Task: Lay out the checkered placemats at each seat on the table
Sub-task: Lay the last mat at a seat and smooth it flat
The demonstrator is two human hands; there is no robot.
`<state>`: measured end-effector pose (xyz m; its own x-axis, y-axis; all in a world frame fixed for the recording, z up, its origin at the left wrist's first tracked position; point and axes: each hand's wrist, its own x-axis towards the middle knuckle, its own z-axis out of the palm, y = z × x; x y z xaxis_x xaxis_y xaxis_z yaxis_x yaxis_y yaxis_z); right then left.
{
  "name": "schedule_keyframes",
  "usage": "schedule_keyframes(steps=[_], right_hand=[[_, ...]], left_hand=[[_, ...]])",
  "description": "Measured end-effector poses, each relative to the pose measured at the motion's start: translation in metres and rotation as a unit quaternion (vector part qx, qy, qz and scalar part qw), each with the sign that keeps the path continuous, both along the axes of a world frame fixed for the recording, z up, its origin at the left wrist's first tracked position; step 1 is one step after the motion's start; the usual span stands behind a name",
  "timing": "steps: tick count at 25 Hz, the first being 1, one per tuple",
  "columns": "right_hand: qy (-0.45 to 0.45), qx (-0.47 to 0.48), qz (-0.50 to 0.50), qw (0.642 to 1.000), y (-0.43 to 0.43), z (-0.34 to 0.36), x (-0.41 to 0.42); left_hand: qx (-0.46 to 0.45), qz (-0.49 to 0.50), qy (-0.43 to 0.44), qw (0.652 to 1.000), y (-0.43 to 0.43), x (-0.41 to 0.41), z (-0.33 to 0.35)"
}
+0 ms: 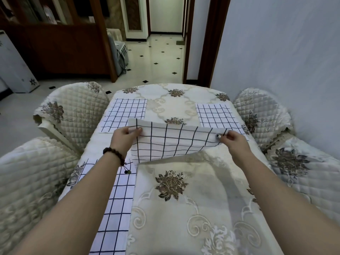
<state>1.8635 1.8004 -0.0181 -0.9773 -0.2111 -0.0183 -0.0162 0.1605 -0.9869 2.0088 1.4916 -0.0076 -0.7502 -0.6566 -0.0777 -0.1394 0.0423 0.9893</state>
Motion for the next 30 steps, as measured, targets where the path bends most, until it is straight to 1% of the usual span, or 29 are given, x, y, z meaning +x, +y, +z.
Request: schedule_keyframes(steps=[2, 4, 8, 13, 16, 19, 23, 25, 30], right_hand=[[-0.009, -0.058, -0.024, 0.998, -0.007, 0.021, -0.015], [-0.008, -0.093, -0.049, 0.994, -0.012, 0.046, -0.027], [0.025, -0.150, -0.059, 0.987, -0.015, 0.104, -0.036], [0.104, -0.174, -0.067, 0.977, 0.002, 0.173, -0.020], [0.135, -0.170, -0.064, 0.974, 0.017, 0.194, -0.004], [0.142, -0.158, -0.048, 0.976, 0.035, 0.194, 0.017], [0.146, -0.121, -0.050, 0.981, 0.058, 0.172, 0.047], [0.141, -0.098, -0.055, 0.984, 0.067, 0.154, 0.062], [0.083, -0.102, -0.062, 0.989, 0.081, 0.099, 0.095]], left_hand=[[0.010, 0.007, 0.029, 1.000, -0.006, -0.014, 0.022], [0.007, 0.014, 0.057, 0.998, -0.011, -0.027, 0.043], [0.001, 0.012, 0.091, 0.996, -0.010, -0.040, 0.090], [-0.014, -0.020, 0.159, 0.987, -0.004, -0.039, 0.150], [-0.014, -0.053, 0.190, 0.980, 0.008, -0.024, 0.172], [-0.014, -0.073, 0.199, 0.977, 0.018, -0.004, 0.174], [-0.009, -0.099, 0.194, 0.976, 0.033, 0.027, 0.155], [0.005, -0.101, 0.177, 0.979, 0.038, 0.043, 0.139], [0.012, -0.114, 0.122, 0.986, 0.052, 0.076, 0.086]])
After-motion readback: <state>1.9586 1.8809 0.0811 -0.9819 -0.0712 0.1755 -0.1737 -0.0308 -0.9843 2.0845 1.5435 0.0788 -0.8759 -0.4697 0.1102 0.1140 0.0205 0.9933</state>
